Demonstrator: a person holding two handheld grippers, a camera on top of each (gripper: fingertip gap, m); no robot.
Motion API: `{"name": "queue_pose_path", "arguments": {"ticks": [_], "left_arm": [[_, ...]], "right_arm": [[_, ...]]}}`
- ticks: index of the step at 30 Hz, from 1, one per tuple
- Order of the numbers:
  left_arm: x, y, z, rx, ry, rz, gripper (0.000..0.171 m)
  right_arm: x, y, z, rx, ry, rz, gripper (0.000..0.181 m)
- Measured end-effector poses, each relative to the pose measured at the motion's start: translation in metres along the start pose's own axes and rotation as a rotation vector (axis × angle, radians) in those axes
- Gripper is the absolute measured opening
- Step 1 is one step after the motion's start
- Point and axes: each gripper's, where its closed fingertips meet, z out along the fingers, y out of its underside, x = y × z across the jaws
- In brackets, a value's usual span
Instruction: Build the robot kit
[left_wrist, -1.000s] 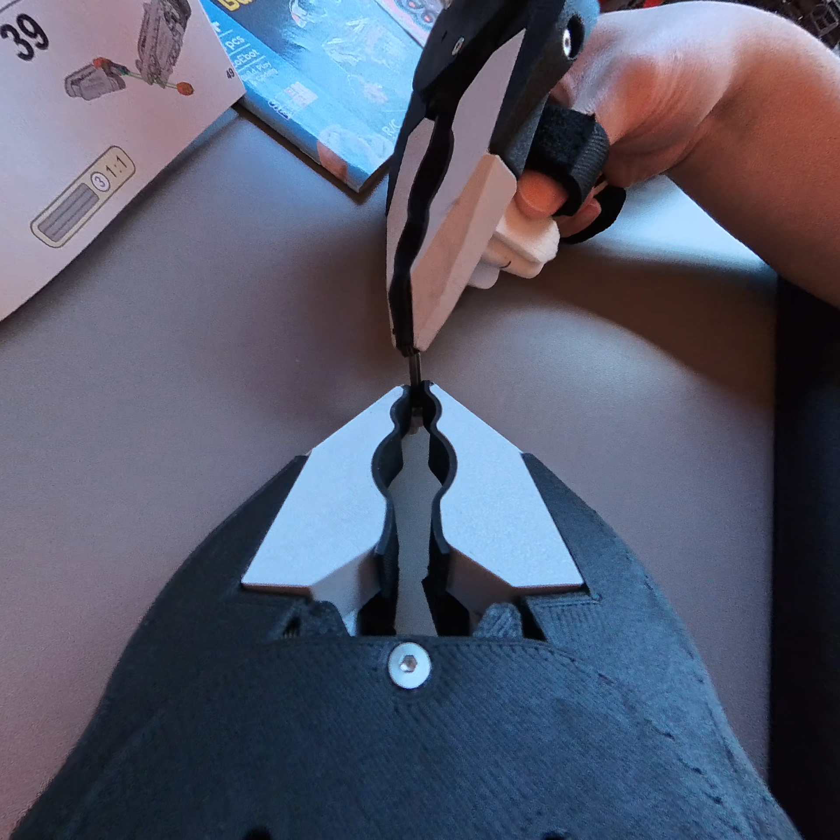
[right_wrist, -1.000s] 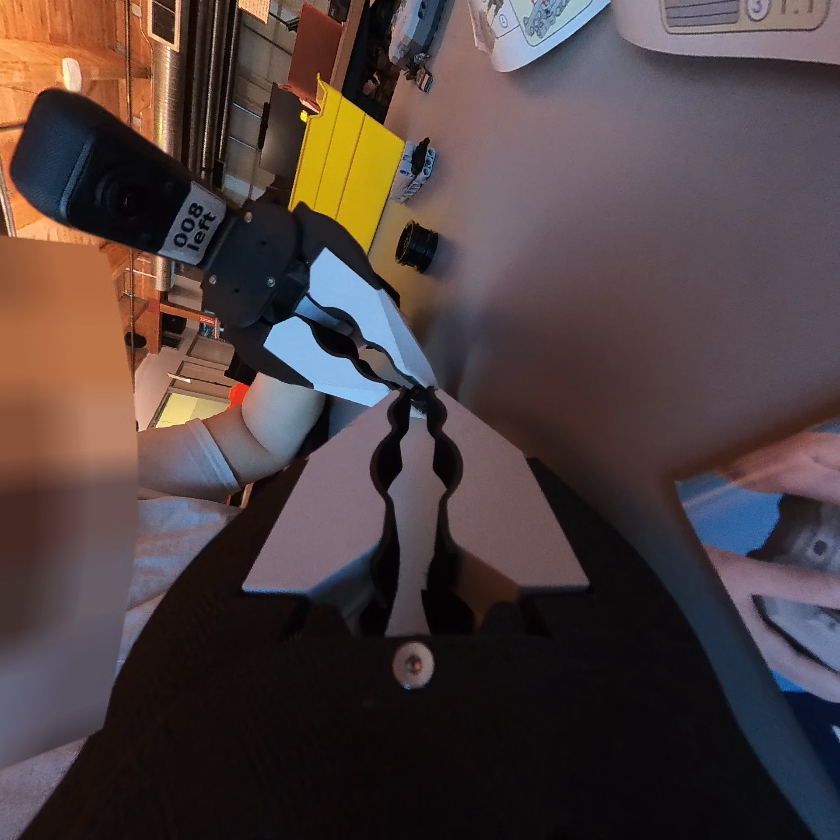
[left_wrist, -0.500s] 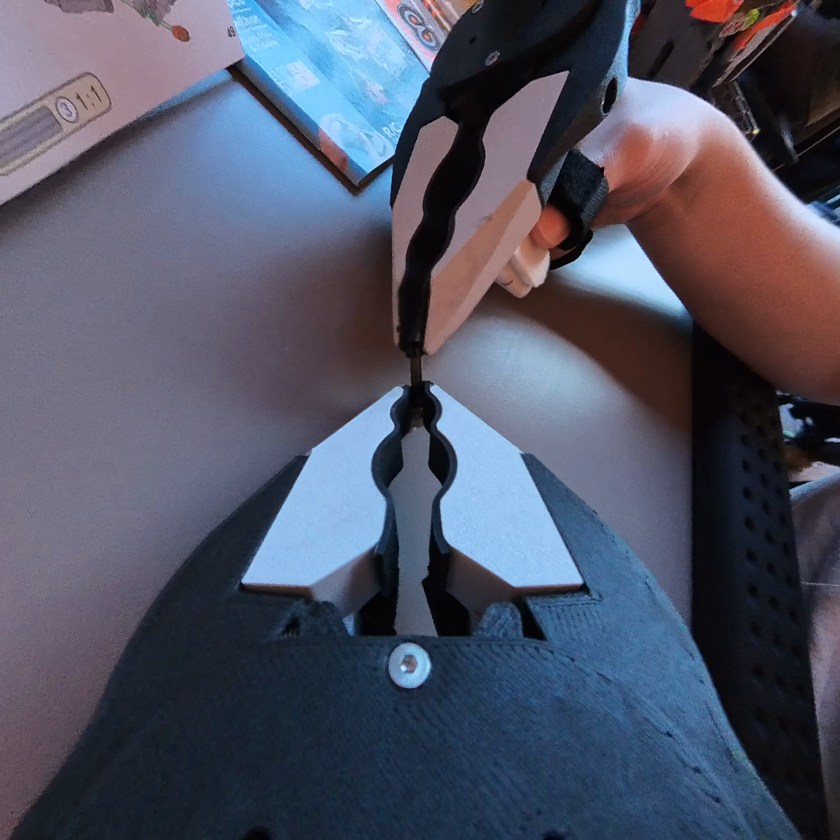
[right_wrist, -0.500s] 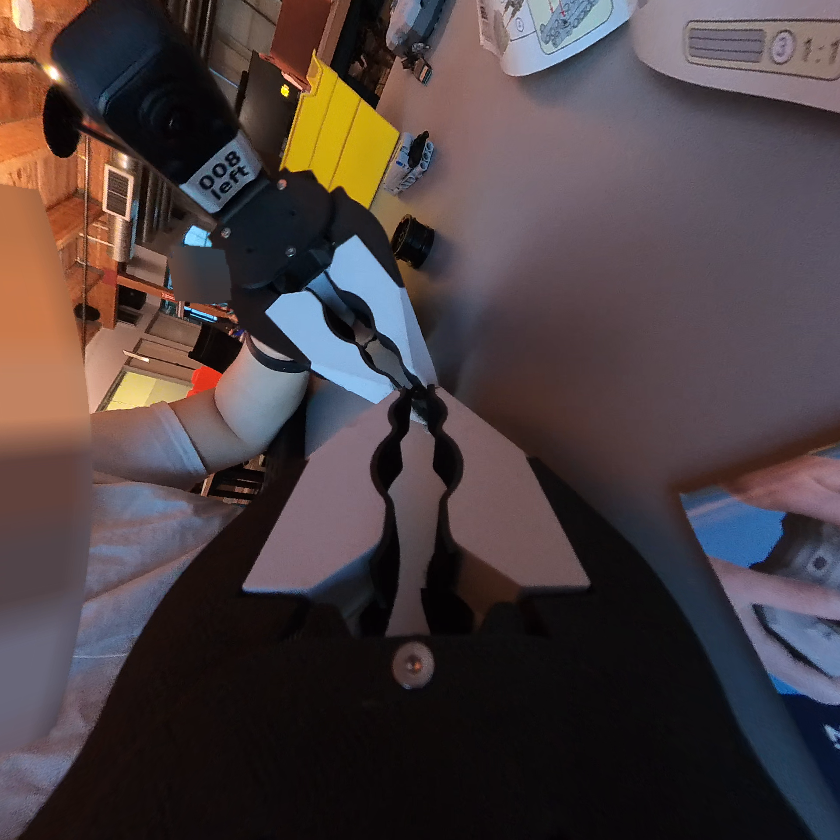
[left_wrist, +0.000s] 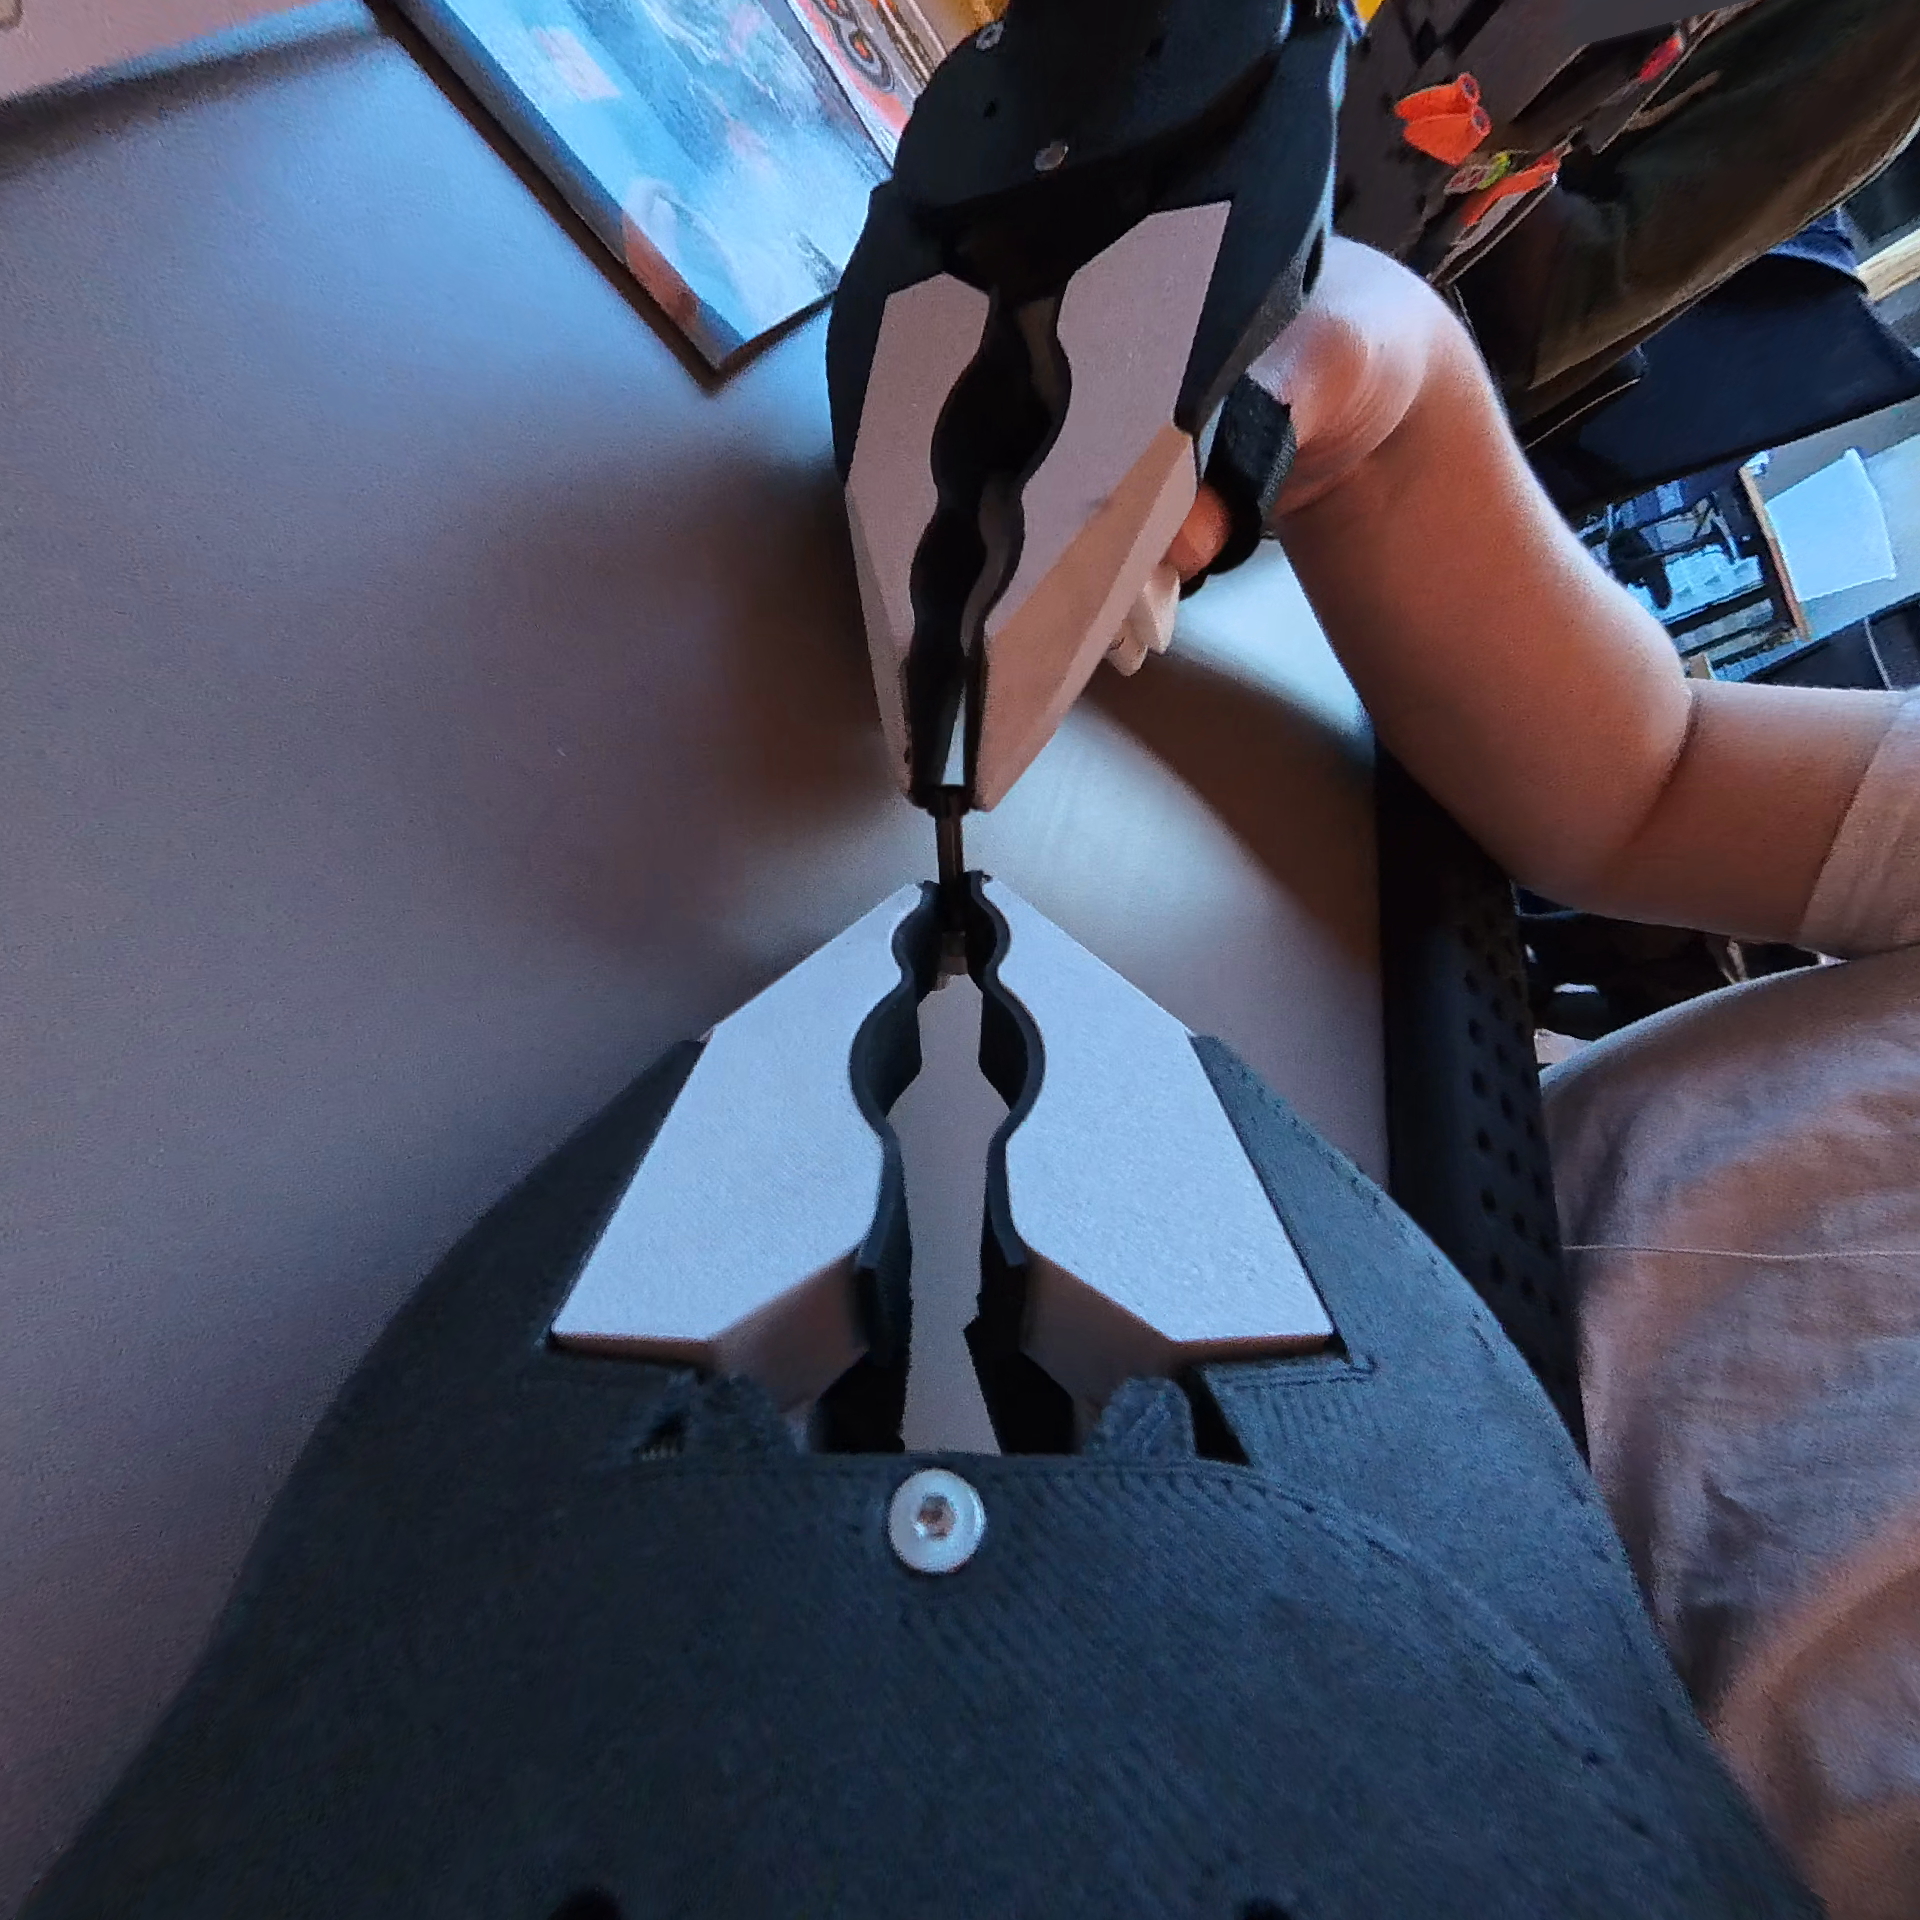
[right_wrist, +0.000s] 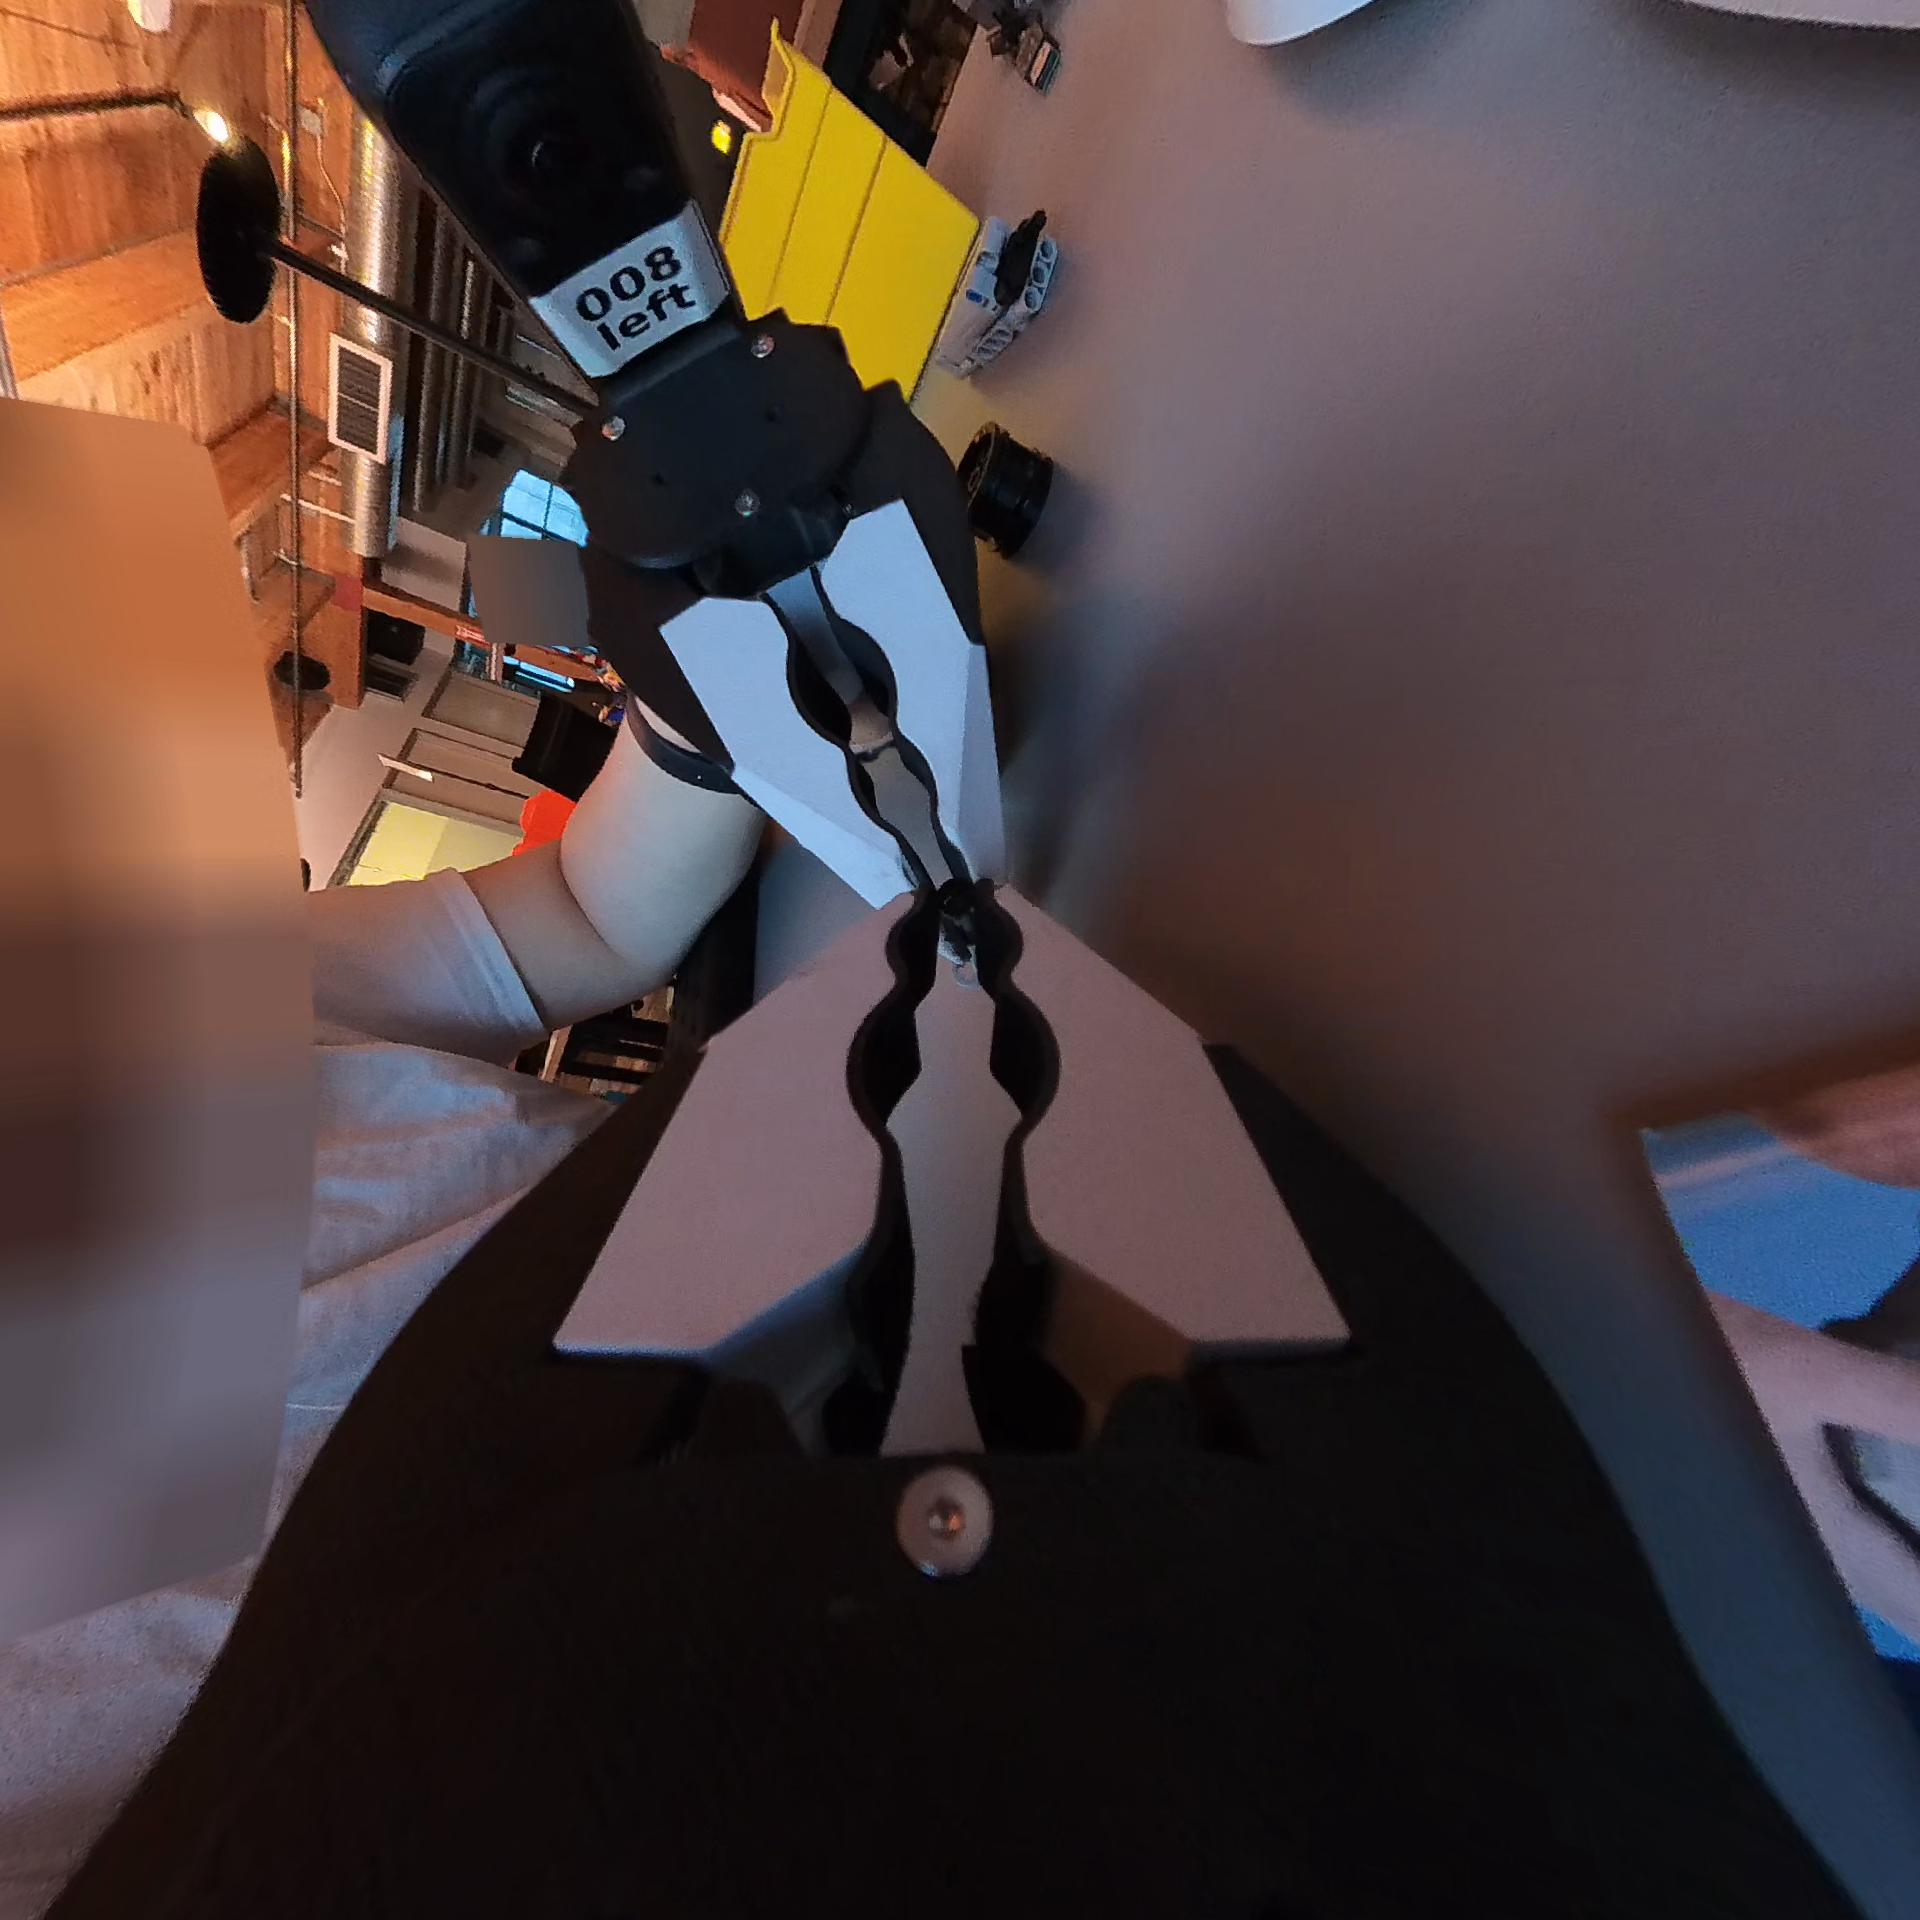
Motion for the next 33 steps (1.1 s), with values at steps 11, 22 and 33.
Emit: {"name": "queue_pose_path", "arguments": {"ticks": [11, 22, 33], "left_arm": [[-0.002, 0.009, 0.004, -0.087, -0.093, 0.157, 0.001], [0.001, 0.014, 0.006, -0.203, -0.259, 0.406, 0.001], [0.002, 0.015, 0.007, -0.250, -0.332, 0.501, 0.001]], "right_arm": [[0.003, 0.011, 0.001, -0.091, 0.079, -0.132, 0.006], [-0.001, 0.022, 0.000, -0.163, 0.076, -0.195, 0.006], [-0.002, 0.025, 0.001, -0.215, 0.158, -0.266, 0.006]]}}
